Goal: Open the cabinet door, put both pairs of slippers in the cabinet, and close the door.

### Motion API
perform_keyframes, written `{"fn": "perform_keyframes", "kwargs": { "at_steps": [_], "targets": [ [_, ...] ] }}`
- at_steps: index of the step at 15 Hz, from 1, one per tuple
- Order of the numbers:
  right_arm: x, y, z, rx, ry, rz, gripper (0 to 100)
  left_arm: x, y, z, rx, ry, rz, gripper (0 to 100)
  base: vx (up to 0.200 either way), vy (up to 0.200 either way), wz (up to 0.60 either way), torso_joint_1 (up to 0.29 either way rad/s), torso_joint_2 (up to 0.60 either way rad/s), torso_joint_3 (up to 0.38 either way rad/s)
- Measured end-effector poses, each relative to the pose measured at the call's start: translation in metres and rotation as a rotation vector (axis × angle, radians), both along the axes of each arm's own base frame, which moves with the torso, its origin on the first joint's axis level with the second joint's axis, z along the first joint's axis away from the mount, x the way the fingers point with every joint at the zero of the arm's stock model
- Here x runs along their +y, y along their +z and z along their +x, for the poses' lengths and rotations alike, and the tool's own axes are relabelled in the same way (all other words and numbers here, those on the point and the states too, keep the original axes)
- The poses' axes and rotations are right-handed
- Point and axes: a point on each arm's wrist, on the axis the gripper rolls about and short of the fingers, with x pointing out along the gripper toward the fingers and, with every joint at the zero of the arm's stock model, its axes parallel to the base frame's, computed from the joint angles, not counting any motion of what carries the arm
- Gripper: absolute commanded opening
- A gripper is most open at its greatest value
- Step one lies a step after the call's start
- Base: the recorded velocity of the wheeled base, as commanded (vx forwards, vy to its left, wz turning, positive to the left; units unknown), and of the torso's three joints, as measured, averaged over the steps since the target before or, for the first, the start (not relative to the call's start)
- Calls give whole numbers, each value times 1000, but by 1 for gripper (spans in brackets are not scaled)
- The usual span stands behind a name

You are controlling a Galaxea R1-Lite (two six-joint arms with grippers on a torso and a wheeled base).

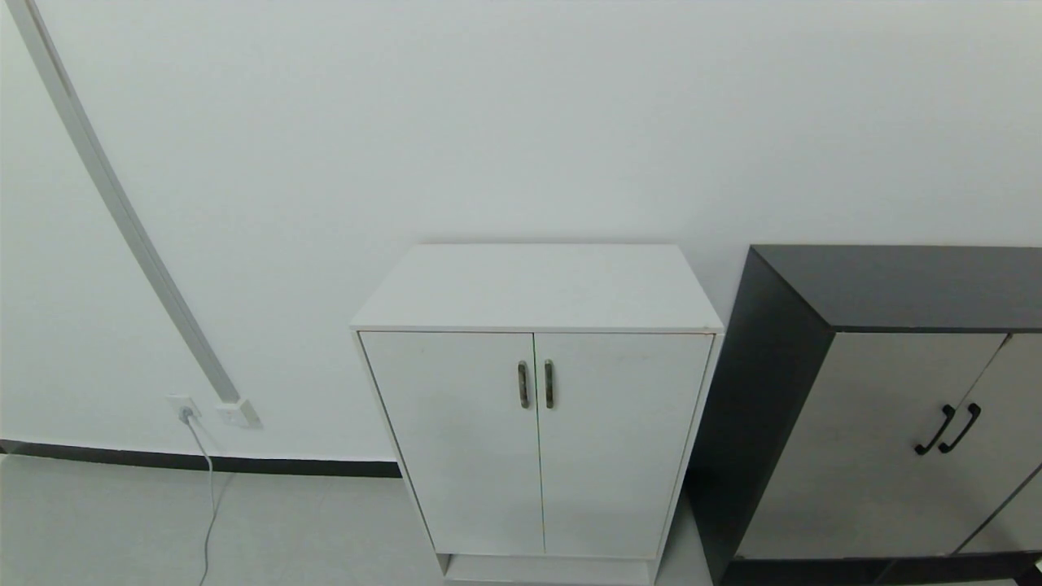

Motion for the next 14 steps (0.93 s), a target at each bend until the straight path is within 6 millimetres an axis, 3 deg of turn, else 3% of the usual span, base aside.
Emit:
{"fn": "perform_keyframes", "kwargs": {
  "at_steps": [14],
  "targets": [
    [0, -5, -6, 1, 40, 30, 0, 0, 0, 0, -1, 1, 0, 0, 0, 0, 0, 0, 0, 0]
  ]
}}
